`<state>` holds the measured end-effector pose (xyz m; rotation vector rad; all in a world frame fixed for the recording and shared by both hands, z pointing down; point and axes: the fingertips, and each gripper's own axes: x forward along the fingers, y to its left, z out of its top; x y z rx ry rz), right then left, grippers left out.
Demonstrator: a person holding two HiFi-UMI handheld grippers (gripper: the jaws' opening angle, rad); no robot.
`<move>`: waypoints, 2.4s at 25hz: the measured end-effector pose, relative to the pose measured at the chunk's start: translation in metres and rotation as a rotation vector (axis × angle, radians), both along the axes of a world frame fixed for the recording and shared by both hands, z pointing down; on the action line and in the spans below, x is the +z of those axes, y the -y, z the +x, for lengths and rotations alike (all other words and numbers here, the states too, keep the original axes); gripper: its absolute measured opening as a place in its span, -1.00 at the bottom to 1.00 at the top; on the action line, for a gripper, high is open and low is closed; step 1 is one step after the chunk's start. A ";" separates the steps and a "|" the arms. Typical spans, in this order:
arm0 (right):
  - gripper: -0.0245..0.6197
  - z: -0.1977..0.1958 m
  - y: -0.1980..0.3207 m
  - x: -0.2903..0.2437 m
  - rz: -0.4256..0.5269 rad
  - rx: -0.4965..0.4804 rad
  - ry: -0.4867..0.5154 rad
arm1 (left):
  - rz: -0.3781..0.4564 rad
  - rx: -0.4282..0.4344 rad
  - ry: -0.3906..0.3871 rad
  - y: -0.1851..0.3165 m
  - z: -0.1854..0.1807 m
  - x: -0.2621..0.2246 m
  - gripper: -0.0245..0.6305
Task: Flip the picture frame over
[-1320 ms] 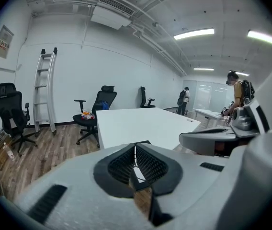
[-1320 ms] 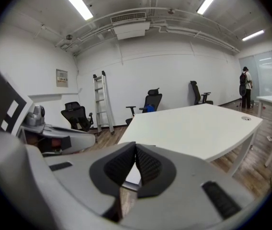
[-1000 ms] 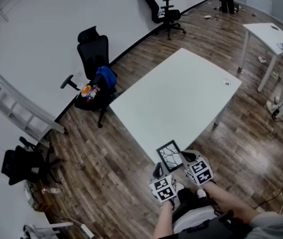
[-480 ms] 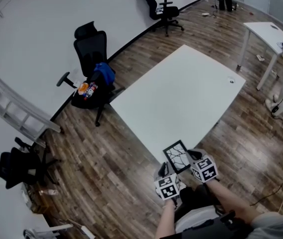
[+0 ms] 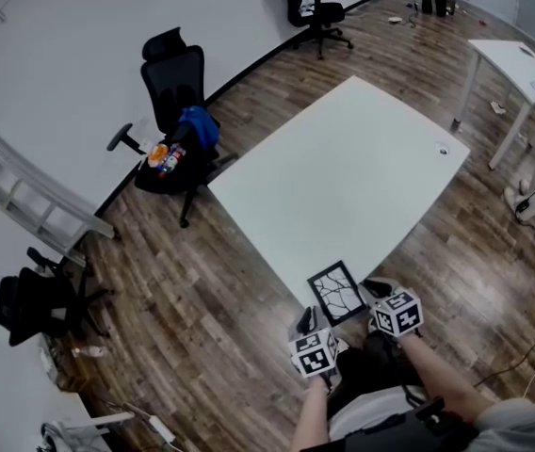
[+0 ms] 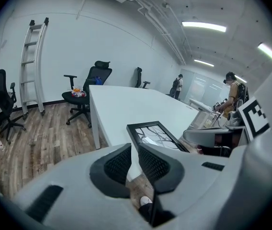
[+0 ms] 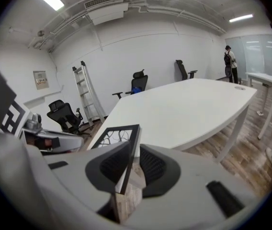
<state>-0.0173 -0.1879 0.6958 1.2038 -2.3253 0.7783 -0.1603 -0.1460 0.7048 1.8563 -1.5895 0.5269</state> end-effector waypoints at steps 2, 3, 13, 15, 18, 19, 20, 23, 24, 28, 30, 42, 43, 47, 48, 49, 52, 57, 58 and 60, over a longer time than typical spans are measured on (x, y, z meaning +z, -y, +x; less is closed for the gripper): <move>-0.69 -0.001 0.000 0.002 -0.027 -0.027 0.026 | -0.004 -0.027 -0.004 0.001 0.000 0.001 -0.83; -0.69 -0.001 0.000 0.002 -0.039 -0.042 0.036 | -0.003 -0.040 -0.004 0.002 0.002 0.000 -0.83; -0.64 -0.002 -0.005 0.009 -0.206 -0.158 0.211 | -0.093 -0.122 -0.061 -0.013 0.009 0.007 -0.70; -0.64 -0.002 -0.006 0.010 -0.213 -0.174 0.212 | -0.121 -0.140 -0.083 -0.021 0.008 0.009 -0.70; -0.64 -0.004 -0.005 0.013 -0.224 -0.197 0.219 | -0.144 -0.154 -0.124 -0.030 0.009 0.013 -0.70; -0.64 -0.005 -0.005 0.013 -0.227 -0.202 0.223 | -0.154 -0.158 -0.145 -0.033 0.011 0.014 -0.70; -0.64 -0.006 -0.005 0.013 -0.229 -0.207 0.226 | -0.162 -0.161 -0.168 -0.036 0.012 0.015 -0.70; -0.64 -0.008 -0.006 0.015 -0.243 -0.222 0.237 | -0.178 -0.147 -0.221 -0.040 0.021 0.018 -0.70; -0.64 -0.008 -0.007 0.015 -0.248 -0.227 0.241 | -0.182 -0.145 -0.236 -0.039 0.024 0.019 -0.70; -0.64 -0.007 -0.008 0.016 -0.264 -0.234 0.246 | -0.184 -0.145 -0.250 -0.036 0.027 0.021 -0.70; -0.64 -0.007 -0.009 0.017 -0.274 -0.241 0.253 | -0.187 -0.140 -0.262 -0.033 0.029 0.021 -0.70; -0.64 -0.013 -0.015 0.027 -0.357 -0.234 0.347 | -0.222 -0.132 -0.304 -0.024 0.032 0.029 -0.70; -0.64 -0.013 -0.016 0.026 -0.360 -0.230 0.354 | -0.228 -0.130 -0.306 -0.024 0.031 0.029 -0.70; -0.64 -0.012 -0.016 0.024 -0.358 -0.240 0.355 | -0.262 -0.136 -0.317 -0.022 0.030 0.028 -0.70; -0.64 -0.013 -0.016 0.023 -0.355 -0.245 0.357 | -0.267 -0.145 -0.320 -0.021 0.029 0.027 -0.70; -0.64 -0.013 -0.015 0.021 -0.351 -0.251 0.356 | -0.273 -0.151 -0.321 -0.019 0.028 0.027 -0.70; -0.56 -0.008 -0.015 0.020 -0.338 -0.260 0.340 | -0.290 -0.152 -0.309 -0.018 0.027 0.025 -0.70; -0.50 -0.007 -0.021 0.028 -0.373 -0.277 0.364 | -0.294 -0.157 -0.311 -0.018 0.027 0.026 -0.70; -0.50 -0.010 -0.023 0.027 -0.383 -0.286 0.380 | -0.295 -0.157 -0.309 -0.018 0.027 0.027 -0.70; -0.49 -0.015 -0.026 0.024 -0.403 -0.302 0.421 | -0.293 -0.159 -0.311 -0.017 0.029 0.027 -0.70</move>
